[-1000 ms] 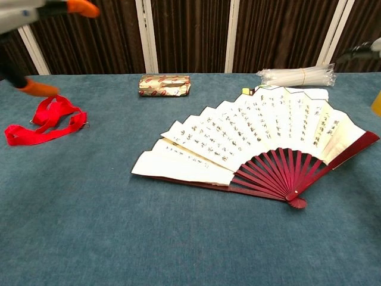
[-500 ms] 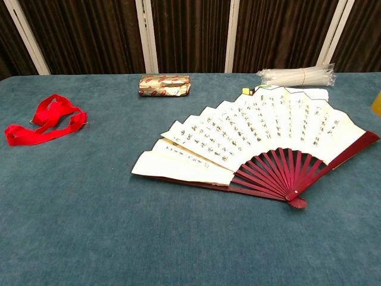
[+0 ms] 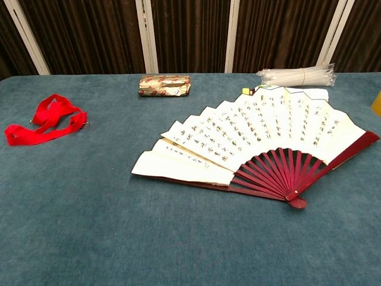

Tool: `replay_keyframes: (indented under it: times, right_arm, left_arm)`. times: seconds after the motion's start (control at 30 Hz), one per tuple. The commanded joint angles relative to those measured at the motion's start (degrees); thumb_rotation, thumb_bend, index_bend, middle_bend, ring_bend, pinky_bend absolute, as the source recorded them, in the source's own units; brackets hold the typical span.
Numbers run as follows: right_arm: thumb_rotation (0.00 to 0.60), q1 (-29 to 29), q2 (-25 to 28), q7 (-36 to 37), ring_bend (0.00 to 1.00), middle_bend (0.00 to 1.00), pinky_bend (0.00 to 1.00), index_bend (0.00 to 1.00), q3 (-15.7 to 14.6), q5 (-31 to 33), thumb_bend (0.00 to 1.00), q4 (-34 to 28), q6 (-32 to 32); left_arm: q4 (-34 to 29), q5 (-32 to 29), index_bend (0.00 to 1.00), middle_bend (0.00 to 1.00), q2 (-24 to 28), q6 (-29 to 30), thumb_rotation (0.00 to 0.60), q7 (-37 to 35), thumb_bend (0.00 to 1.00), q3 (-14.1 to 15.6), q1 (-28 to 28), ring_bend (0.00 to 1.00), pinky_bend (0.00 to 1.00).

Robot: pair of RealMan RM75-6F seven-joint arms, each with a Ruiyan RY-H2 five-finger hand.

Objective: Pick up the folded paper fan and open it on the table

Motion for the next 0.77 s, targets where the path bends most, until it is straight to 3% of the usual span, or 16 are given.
replay_keyframes:
  times: [0.03, 0.77]
  right_arm:
    - [0.6, -0.52, -0.35, 1.61, 0.15, 0.08, 0.12, 0.03, 0.63, -0.33, 0.18, 1.98, -0.89]
    - [0.6, 0.88, 0.44, -1.02, 0.15, 0.08, 0.12, 0.03, 3.78, -3.79, 0.18, -1.06, -3.51]
  left_arm:
    - [-0.43, 0.04, 0.09, 0.06, 0.17, -0.41, 0.6, 0.09, 0.28, -0.34, 0.06, 0.0, 0.14]
    - [-1.19, -0.66, 0.09, 0.06, 0.67, -2.3, 0.6, 0.55, 0.28, -2.65, 0.78, 0.0, 0.14]
